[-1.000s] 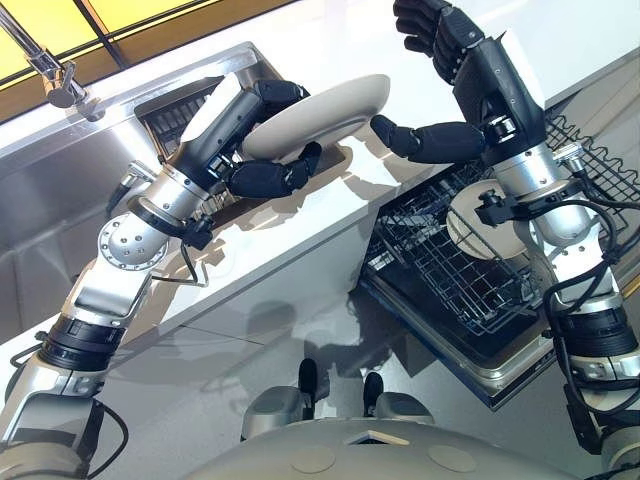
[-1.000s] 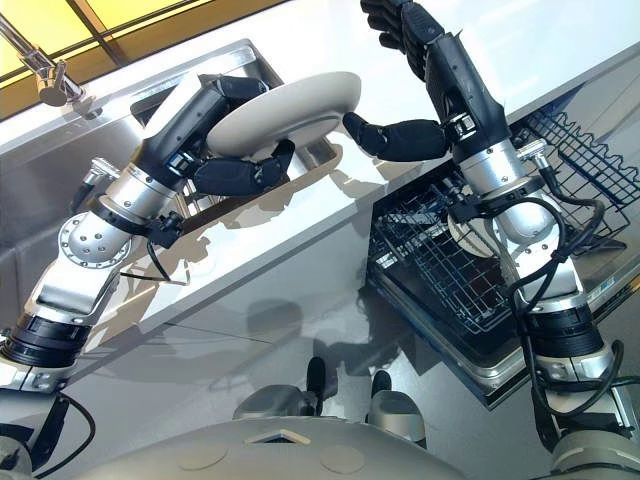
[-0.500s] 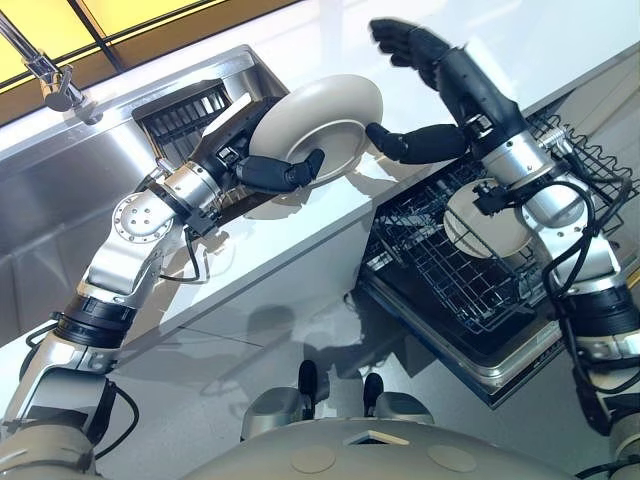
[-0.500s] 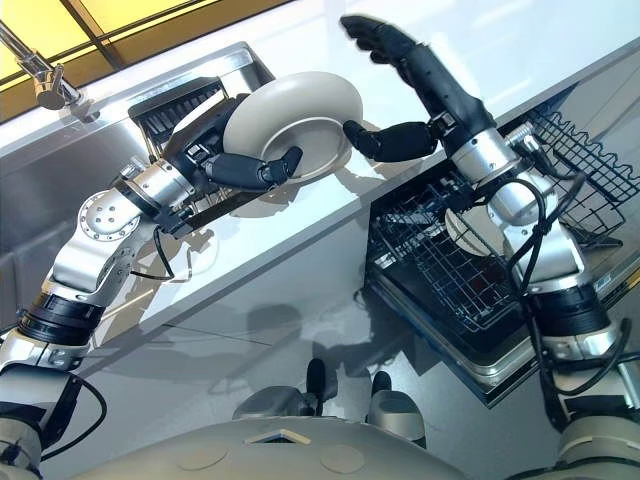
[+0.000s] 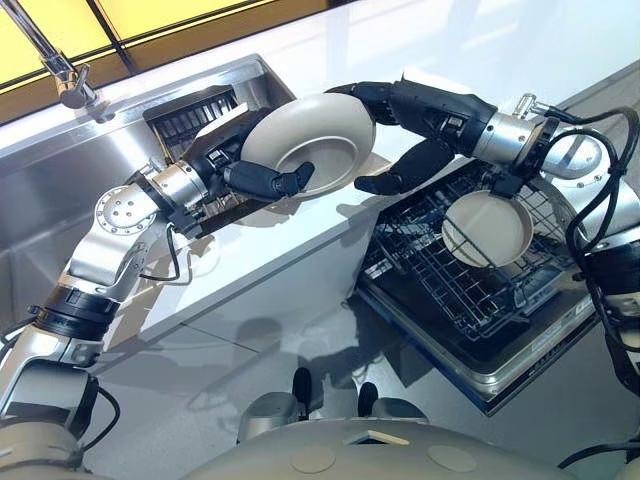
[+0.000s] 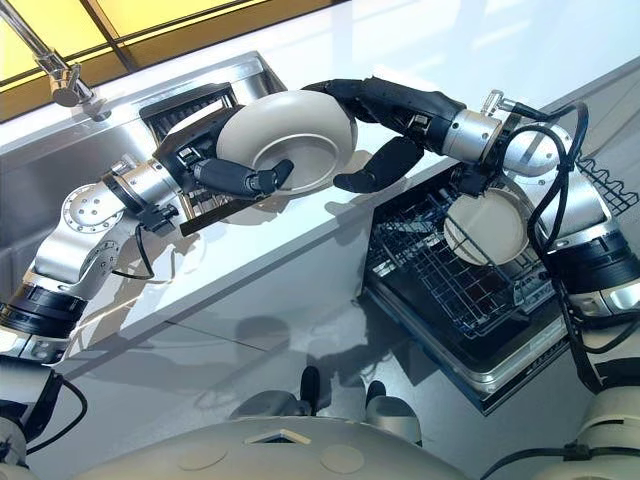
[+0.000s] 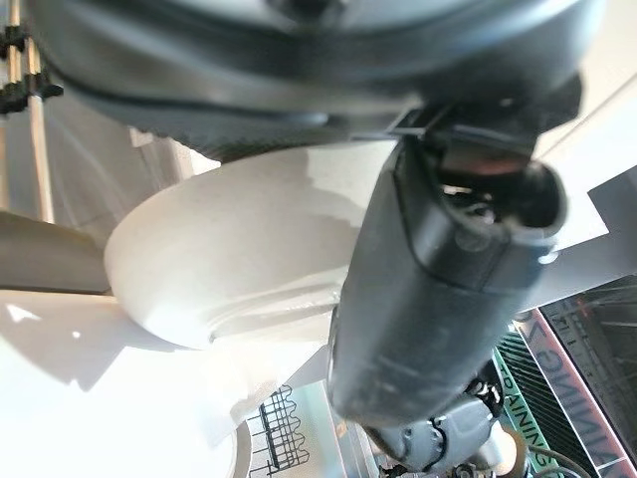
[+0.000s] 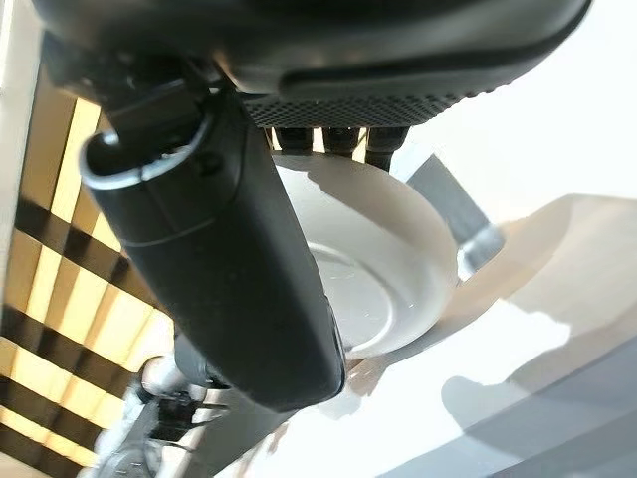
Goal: Pick up plates and place into dishwasher.
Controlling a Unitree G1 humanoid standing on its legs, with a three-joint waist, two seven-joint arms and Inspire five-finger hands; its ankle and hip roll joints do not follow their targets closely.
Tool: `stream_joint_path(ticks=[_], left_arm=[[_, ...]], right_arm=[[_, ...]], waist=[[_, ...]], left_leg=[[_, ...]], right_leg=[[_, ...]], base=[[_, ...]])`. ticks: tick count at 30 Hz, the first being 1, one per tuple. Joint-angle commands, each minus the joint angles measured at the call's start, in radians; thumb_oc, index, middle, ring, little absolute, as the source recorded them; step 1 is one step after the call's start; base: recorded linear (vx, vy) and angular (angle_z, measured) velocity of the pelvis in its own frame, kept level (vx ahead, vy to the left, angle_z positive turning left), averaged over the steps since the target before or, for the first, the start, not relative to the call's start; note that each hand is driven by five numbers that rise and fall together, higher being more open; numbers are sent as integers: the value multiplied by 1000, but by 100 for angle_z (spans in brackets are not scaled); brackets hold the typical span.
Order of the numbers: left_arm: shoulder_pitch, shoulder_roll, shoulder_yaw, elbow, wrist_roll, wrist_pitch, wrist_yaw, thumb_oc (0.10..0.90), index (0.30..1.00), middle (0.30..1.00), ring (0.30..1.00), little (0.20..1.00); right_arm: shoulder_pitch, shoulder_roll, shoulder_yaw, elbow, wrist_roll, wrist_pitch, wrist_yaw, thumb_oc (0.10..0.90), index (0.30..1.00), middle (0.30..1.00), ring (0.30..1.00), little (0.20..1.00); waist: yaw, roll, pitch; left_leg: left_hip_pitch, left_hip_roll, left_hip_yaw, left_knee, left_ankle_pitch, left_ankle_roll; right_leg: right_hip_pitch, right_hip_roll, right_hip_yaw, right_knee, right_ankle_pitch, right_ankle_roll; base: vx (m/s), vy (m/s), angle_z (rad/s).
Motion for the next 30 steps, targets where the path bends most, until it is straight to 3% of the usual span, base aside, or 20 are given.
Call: stream_joint_path(ticks=[1,12,15,16,30], left_arm=[[-172,-24,-73,40,-65,-86,11,100,300,300,300,200],[-163,-88,-60,100,-10,-61,26,100,300,300,300,200],[-159,-107,-62,116,12,-60,32,100,300,300,300,200],[-161,-112,-64,122,10,-58,30,100,300,300,300,200],[-160,-140,-57,134,8,-67,80,100,300,300,300,200]], right_arm=[[-96,86,90,-45,187,-23,68,800,900,900,900,900],[-76,237,33,-32,342,43,-8,800,900,900,900,900],[-67,275,20,-27,375,62,-38,353,516,516,516,453],[-60,290,13,-28,370,62,-59,108,307,307,307,208],[-40,302,-5,9,284,31,-138,100,300,300,300,200]], waist=[[30,9,-146],[46,12,-148],[47,12,-147],[48,12,-146],[39,16,-140]], left_leg=[[18,2,26,1,-129,-35],[18,5,27,1,-127,-35],[21,7,27,1,-126,-34],[21,7,27,1,-126,-35],[25,13,26,7,-123,-40]], right_leg=[[-43,45,-45,100,-136,20],[-36,45,-54,85,-132,17],[-34,46,-55,85,-131,16],[-33,46,-57,83,-131,16],[-30,52,-52,95,-139,6]], base=[[0,0,0],[6,-2,2],[11,-6,0],[31,-19,0],[2,-2,1]])
